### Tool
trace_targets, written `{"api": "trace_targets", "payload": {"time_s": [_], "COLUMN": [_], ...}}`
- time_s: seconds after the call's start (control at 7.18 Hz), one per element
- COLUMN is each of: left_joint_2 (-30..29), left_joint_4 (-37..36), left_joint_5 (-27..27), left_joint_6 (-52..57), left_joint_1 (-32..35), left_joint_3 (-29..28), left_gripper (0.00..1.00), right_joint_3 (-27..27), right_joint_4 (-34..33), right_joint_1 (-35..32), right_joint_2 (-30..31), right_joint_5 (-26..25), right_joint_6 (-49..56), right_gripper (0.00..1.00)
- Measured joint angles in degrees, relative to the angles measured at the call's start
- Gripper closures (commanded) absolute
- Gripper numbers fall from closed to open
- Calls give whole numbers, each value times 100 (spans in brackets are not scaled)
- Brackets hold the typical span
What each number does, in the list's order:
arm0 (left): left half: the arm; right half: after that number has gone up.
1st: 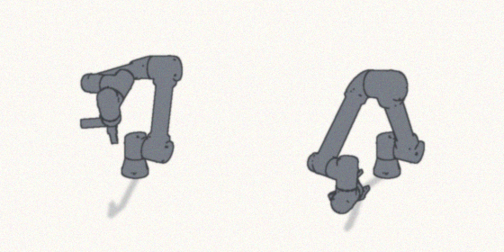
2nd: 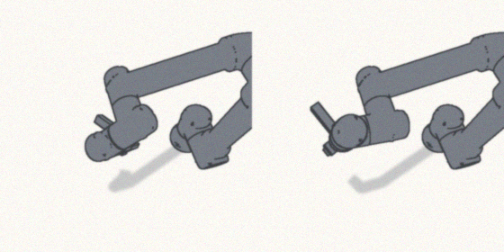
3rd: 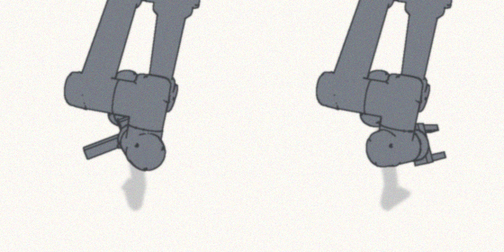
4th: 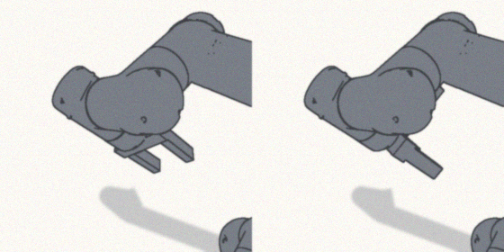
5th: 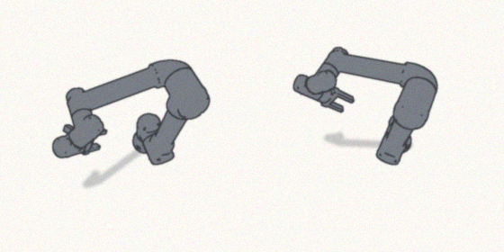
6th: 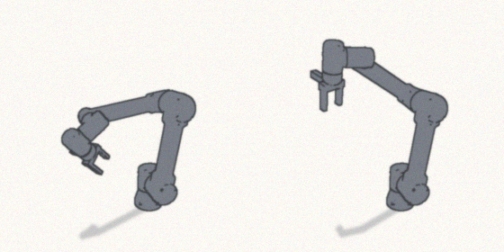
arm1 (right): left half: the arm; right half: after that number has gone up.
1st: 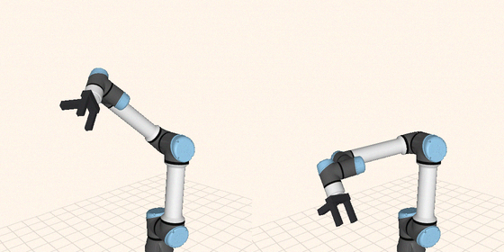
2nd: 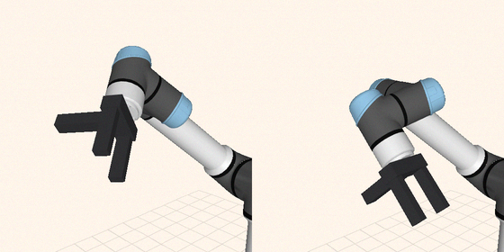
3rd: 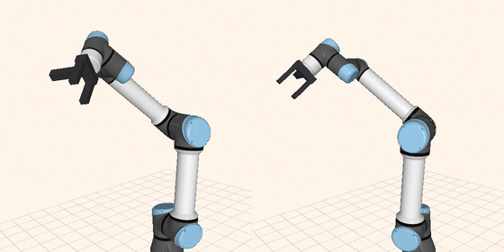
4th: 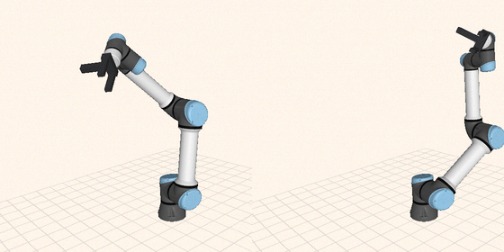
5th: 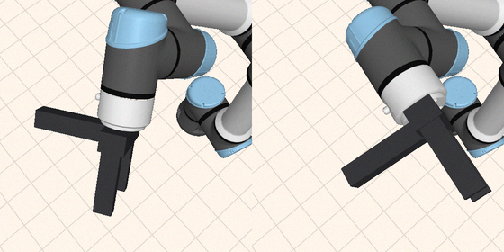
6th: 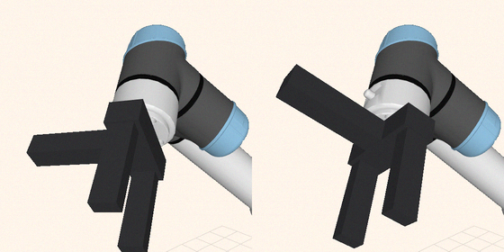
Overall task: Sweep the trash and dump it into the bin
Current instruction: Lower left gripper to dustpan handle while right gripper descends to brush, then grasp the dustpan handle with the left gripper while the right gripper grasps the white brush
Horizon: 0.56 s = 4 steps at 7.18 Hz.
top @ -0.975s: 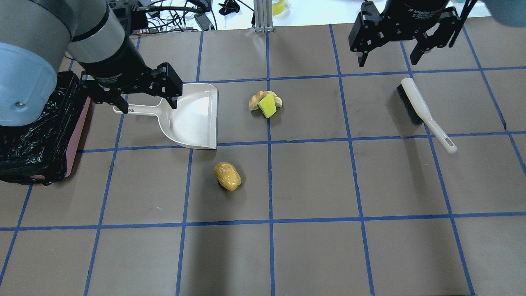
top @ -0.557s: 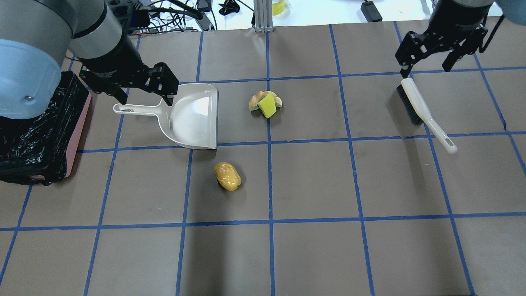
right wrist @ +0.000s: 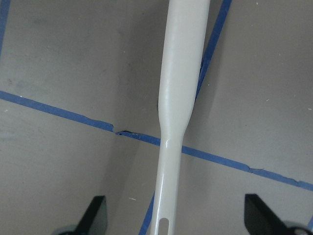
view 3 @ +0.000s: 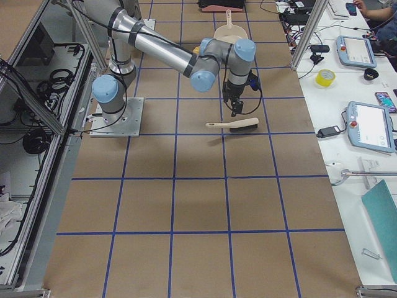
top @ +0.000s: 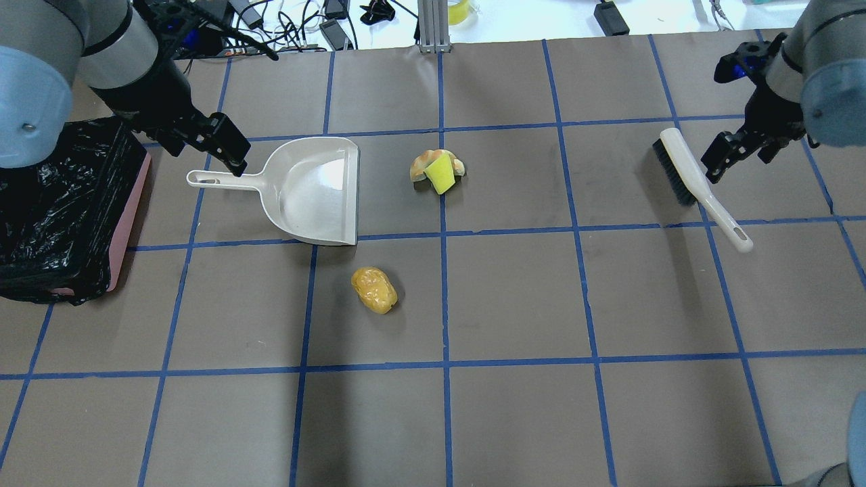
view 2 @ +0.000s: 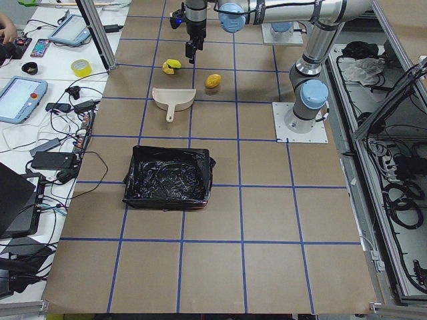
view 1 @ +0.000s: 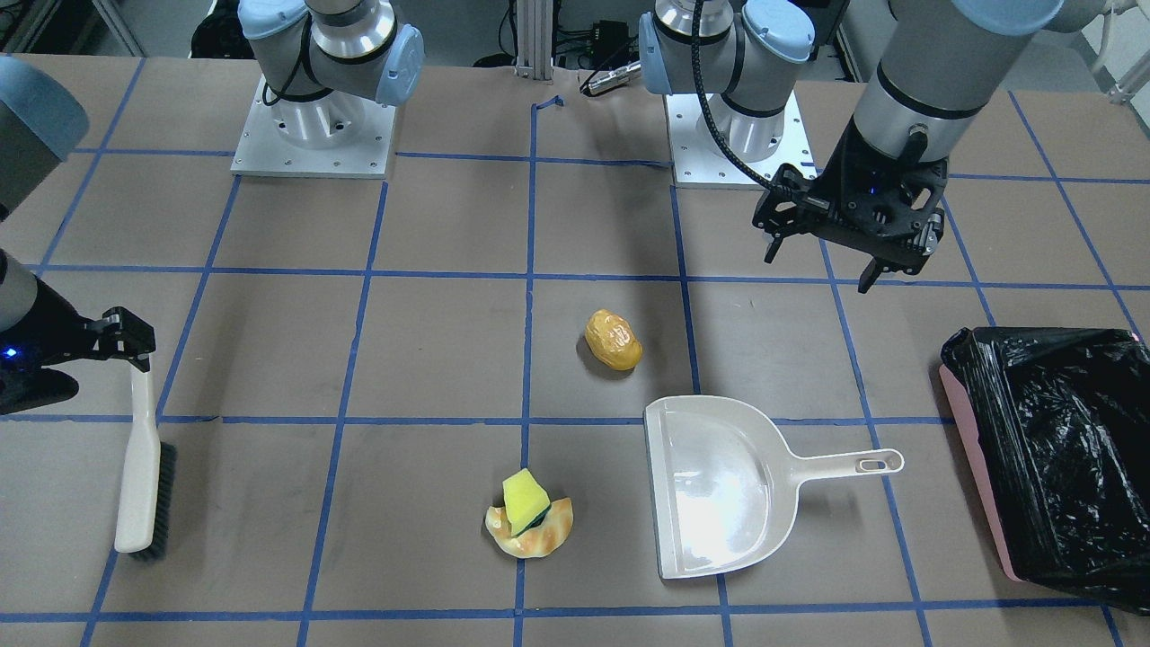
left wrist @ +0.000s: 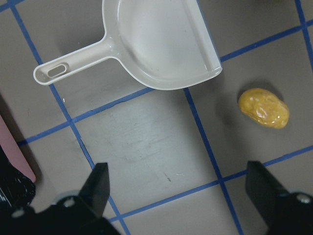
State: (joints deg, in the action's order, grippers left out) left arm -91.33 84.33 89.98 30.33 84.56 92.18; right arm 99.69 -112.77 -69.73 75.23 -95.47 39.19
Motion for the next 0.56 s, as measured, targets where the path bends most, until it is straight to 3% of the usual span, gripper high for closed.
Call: {"api": "trace_targets", "payload": {"time_s": [0.28,0.56], "left_joint_2": [-226,-631], "left_joint_4": [-171,-698], "left_joint_5": [-13,14], "left_joint_6": [1381,3087], "left_joint_1": [-307,-439], "left_joint_3": [-1,-12], "left_gripper": [3,2], "right_joint_3": [629,929], "right_joint_4": [-581,-849], "right_joint_1": [48,68], "right_joint_2": [-47,-134], "right_joint_5": [-172,-257], "right_joint_6": [237,330], "right_gripper": [11,15]}}
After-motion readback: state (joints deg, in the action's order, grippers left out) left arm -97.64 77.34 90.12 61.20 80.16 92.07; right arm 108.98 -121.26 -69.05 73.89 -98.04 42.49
